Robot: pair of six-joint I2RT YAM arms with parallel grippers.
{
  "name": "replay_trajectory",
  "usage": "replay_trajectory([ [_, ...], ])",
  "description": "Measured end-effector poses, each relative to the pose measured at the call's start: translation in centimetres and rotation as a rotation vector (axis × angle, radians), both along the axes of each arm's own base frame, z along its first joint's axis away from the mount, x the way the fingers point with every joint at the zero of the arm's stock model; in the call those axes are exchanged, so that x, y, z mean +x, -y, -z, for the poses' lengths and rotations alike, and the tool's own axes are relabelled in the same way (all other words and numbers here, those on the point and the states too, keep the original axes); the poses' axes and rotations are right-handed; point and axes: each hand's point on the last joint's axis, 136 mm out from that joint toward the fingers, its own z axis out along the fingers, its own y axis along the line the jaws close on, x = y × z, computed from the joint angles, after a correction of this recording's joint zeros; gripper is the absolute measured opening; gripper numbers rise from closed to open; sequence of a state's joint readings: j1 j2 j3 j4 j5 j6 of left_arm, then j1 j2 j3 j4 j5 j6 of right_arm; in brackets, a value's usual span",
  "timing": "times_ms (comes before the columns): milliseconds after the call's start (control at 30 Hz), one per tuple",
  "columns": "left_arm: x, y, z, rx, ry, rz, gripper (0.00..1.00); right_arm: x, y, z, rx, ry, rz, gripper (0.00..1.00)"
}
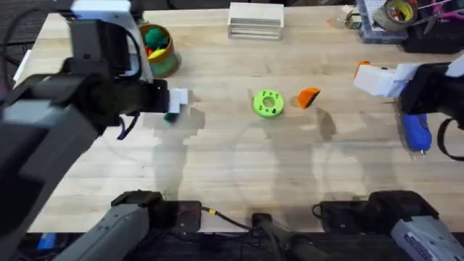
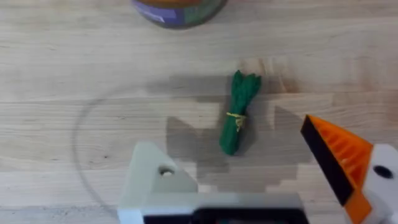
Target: Pick up the gripper from the table and insert it into the empty holder that is missing its gripper. Then pick up a screw, insert it into the mounting hole, and use the screwdriver to tighten it. Finally, clean up the table by picking up the vegetable and placing it into the bucket.
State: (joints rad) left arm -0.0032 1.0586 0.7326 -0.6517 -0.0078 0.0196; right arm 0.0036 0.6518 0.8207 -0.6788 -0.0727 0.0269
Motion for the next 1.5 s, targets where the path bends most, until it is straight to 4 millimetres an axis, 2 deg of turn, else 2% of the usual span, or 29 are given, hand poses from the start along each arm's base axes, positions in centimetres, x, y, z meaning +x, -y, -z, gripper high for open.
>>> replay_trajectory([
  [200,0.5,0.4,4.0,-0.019,-0.135,0.011,0.993,0.0,0.0,0.0,0.000,-0.002,0.000,0.991],
  [300,0.5,1.0,5.2,-0.049,-0.175,0.028,0.995,0.0,0.0,0.0,0.000,-0.002,0.000,0.991],
  [400,0.5,1.6,5.6,-0.081,-0.190,0.046,0.904,0.0,0.0,0.0,0.000,-0.002,0.000,0.991],
  [467,0.5,1.9,5.6,-0.096,-0.185,0.055,0.661,0.0,0.0,0.1,0.000,-0.003,0.000,0.992],
  [600,0.5,2.2,5.5,-0.110,-0.184,0.065,0.066,-0.1,0.0,0.1,0.000,-0.007,0.000,0.991],
  [633,0.5,2.2,5.5,-0.110,-0.184,0.067,0.021,-0.1,0.0,0.2,0.000,-0.009,0.000,0.991],
  [700,0.5,2.3,5.5,-0.116,-0.182,0.071,0.011,-0.1,0.0,0.2,0.000,-0.011,0.000,0.991],
  [733,0.6,2.4,5.4,-0.118,-0.178,0.073,0.016,-0.1,0.0,0.2,0.000,-0.010,0.000,0.991],
  [767,0.6,2.4,5.2,-0.117,-0.171,0.076,0.101,-0.1,0.0,0.2,0.000,-0.010,0.000,0.991],
  [933,0.6,2.6,2.9,-0.125,-0.096,0.085,0.883,-0.1,0.0,0.2,0.000,-0.010,0.000,0.992],
  [967,0.6,2.7,2.3,-0.131,-0.075,0.086,0.966,-0.1,0.0,0.2,0.000,-0.010,0.000,0.991],
  [1033,0.5,2.8,0.8,-0.136,-0.025,0.094,0.993,-0.1,0.0,0.2,0.000,-0.010,0.000,0.991],
  [1167,0.0,3.0,-2.2,-0.138,0.084,0.106,0.984,-0.1,0.0,0.2,0.000,-0.010,0.000,0.991],
  [1200,-0.1,3.0,-3.1,-0.136,0.117,0.108,0.942,-0.1,0.0,0.2,0.000,-0.010,0.000,0.991],
  [1233,-0.3,3.0,-4.1,-0.136,0.155,0.111,0.835,-0.1,0.0,0.2,0.000,-0.011,0.000,0.991],
  [1400,-1.4,3.0,-8.3,-0.129,0.320,0.124,0.081,-0.1,0.0,0.2,0.000,-0.010,0.000,0.991],
  [1433,-1.7,3.0,-9.1,-0.124,0.356,0.129,0.020,-0.1,0.0,0.2,0.000,-0.011,0.000,0.991],
  [1500,-2.1,3.0,-10.7,-0.120,0.423,0.134,0.019,-0.1,0.0,0.2,0.000,-0.011,0.000,0.992],
])
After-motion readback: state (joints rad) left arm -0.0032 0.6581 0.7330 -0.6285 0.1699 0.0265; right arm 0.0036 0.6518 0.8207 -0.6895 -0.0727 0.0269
